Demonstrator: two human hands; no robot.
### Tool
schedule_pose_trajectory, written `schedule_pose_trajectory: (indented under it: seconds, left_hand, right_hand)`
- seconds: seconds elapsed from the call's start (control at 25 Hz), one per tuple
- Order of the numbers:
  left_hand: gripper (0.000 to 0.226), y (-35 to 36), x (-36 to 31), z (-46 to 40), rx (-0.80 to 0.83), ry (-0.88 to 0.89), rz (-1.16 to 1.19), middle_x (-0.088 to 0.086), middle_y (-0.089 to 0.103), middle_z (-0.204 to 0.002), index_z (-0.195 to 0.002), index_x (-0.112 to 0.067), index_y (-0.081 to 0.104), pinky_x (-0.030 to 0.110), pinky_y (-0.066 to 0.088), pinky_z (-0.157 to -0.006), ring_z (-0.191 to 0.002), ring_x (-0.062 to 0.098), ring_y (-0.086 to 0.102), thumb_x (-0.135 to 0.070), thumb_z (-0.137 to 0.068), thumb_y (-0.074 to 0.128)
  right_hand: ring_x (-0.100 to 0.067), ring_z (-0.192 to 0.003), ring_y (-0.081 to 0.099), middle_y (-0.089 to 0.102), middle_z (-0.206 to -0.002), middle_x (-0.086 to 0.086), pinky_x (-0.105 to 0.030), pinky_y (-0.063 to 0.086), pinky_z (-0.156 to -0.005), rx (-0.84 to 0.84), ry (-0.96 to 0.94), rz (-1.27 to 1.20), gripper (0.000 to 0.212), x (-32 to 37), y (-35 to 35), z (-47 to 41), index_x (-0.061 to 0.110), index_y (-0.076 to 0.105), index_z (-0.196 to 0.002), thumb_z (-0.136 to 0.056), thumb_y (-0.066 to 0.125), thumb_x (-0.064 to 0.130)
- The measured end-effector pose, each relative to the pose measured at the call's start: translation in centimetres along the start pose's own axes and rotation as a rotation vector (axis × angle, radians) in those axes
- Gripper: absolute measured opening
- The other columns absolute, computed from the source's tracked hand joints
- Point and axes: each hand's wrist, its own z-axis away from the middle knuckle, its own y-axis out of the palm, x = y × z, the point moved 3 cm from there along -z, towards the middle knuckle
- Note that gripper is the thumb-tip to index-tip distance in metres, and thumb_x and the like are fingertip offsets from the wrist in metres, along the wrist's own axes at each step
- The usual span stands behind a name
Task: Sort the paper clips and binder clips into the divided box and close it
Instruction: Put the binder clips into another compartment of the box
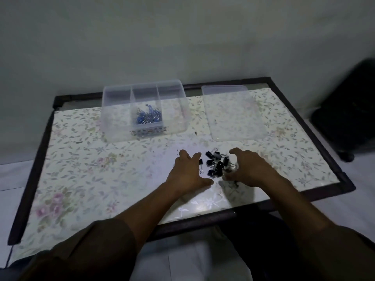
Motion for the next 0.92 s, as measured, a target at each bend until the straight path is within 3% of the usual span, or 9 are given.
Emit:
schedule_pose_trajectory:
  seconds: [0.12, 0.24, 0.36, 0.6, 0.92]
  left_hand:
    - [0.098, 1.0, -1.6, -1.1, -0.036, 0.008, -0.071, 0.012, 0.035, -0.129, -0.148, -0.02, 0.033, 0.046, 0.053, -0.091, -0.114, 0.031, 0.048, -0.051, -0.069, 0.081]
    - [0.058, 1.1, -2.5, -1.5, -0.125, 0.046, -0.009, 0.009, 0.048, -0.116, -0.131, -0.02, 0.054, 0.038, 0.055, -0.079, -0.096, 0.028, 0.061, -0.033, -0.078, 0.074]
    - [0.038, 0.8, -2.8, -1.5, -0.219, 0.059, 0.094, 0.007, 0.063, -0.107, -0.117, -0.021, 0.066, 0.036, 0.053, -0.074, -0.091, 0.026, 0.065, -0.019, -0.08, 0.071]
    - [0.032, 0.2, -1.7, -0.8, -0.325, 0.009, 0.337, 0.005, 0.078, -0.103, -0.111, -0.02, 0.076, 0.036, 0.058, -0.084, -0.09, 0.02, 0.072, -0.005, -0.084, 0.067]
    - [0.021, -1.1, -0.2, -0.2, -0.354, -0.005, 0.482, 0.007, 0.078, -0.082, -0.094, -0.014, 0.08, 0.046, 0.058, -0.075, -0.078, 0.027, 0.073, -0.003, -0.085, 0.064]
  right_hand:
    - [-0.032, -0.112, 0.058, 0.055, -0.126, -0.014, -0.036, 0.049, -0.081, 0.018, -0.077, -0.017, 0.084, 0.2, 0.9, -0.8, 0.023, 0.043, -0.143, -0.072, 0.086, 0.037]
    - [-0.031, -0.099, 0.064, 0.064, -0.114, -0.013, -0.037, 0.051, -0.076, -0.046, -0.167, -0.033, 0.055, 1.8, 1.4, -1.2, 0.014, 0.055, -0.129, -0.08, 0.078, 0.026]
    - [-0.029, -0.093, 0.067, 0.072, -0.106, -0.012, -0.038, 0.055, -0.079, -0.106, -0.191, -0.107, 0.03, 2.4, 1.6, -1.4, 0.01, 0.064, -0.114, -0.085, 0.068, 0.013]
    - [-0.026, -0.091, 0.071, 0.078, -0.096, -0.008, -0.039, 0.058, -0.08, -0.208, -0.189, -0.263, 0.02, 2.3, 1.7, -1.6, 0.015, 0.077, -0.097, -0.078, 0.078, 0.011]
    - [-0.019, -0.077, 0.072, 0.078, -0.084, -0.002, -0.038, 0.059, -0.075, -0.304, -0.258, -0.311, 0.016, 4.3, 1.2, -1.3, 0.02, 0.08, -0.092, -0.084, 0.071, 0.009]
